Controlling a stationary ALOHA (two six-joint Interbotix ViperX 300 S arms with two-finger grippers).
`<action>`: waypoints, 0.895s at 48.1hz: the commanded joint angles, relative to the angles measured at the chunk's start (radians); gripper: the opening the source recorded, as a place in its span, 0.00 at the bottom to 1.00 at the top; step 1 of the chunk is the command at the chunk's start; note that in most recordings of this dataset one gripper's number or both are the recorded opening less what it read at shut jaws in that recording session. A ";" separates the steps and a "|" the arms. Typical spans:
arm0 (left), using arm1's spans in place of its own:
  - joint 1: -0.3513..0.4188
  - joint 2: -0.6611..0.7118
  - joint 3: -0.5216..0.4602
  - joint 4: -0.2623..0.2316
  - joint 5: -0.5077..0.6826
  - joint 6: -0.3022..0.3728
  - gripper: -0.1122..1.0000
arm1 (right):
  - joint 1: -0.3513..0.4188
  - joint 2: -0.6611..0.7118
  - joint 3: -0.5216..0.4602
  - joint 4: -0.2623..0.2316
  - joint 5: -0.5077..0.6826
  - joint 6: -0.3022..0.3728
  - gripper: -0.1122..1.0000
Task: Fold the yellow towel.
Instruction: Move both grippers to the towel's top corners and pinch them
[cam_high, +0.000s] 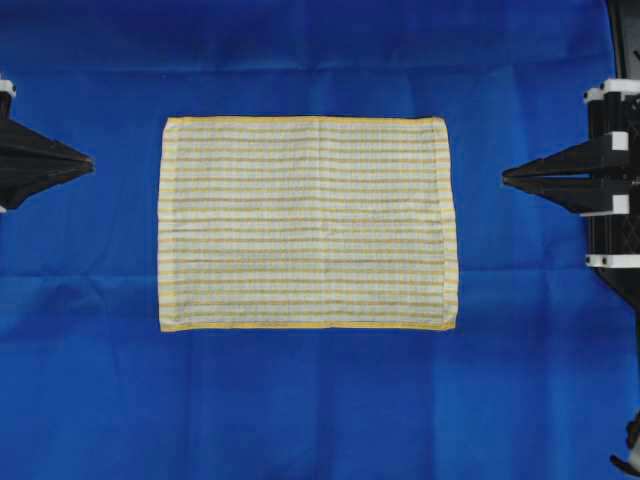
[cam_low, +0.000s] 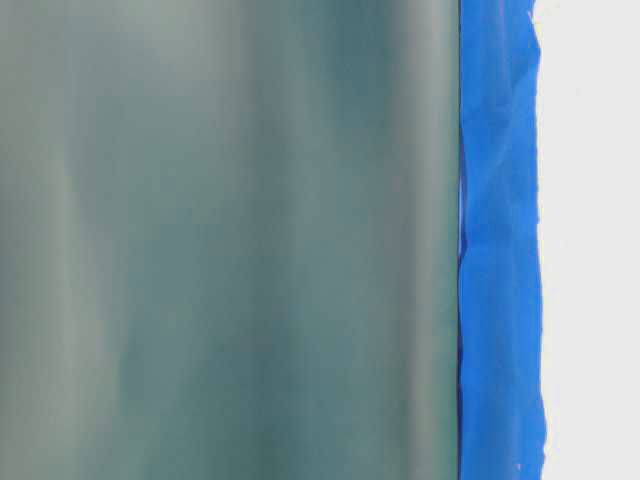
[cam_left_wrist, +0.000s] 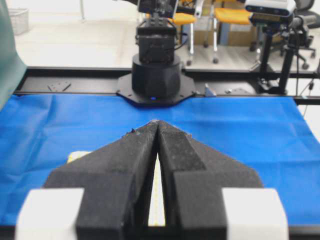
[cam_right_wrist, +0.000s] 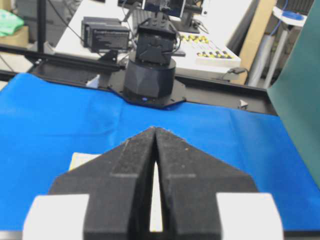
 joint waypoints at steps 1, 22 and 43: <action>-0.003 0.020 -0.015 -0.029 -0.003 0.018 0.10 | 0.000 0.015 -0.031 0.005 -0.002 0.008 0.10; 0.098 0.126 -0.011 -0.032 0.005 0.031 0.10 | -0.135 0.098 -0.049 0.011 0.103 0.034 0.10; 0.284 0.368 -0.015 -0.032 -0.021 0.037 0.66 | -0.417 0.351 -0.060 0.012 0.190 0.104 0.56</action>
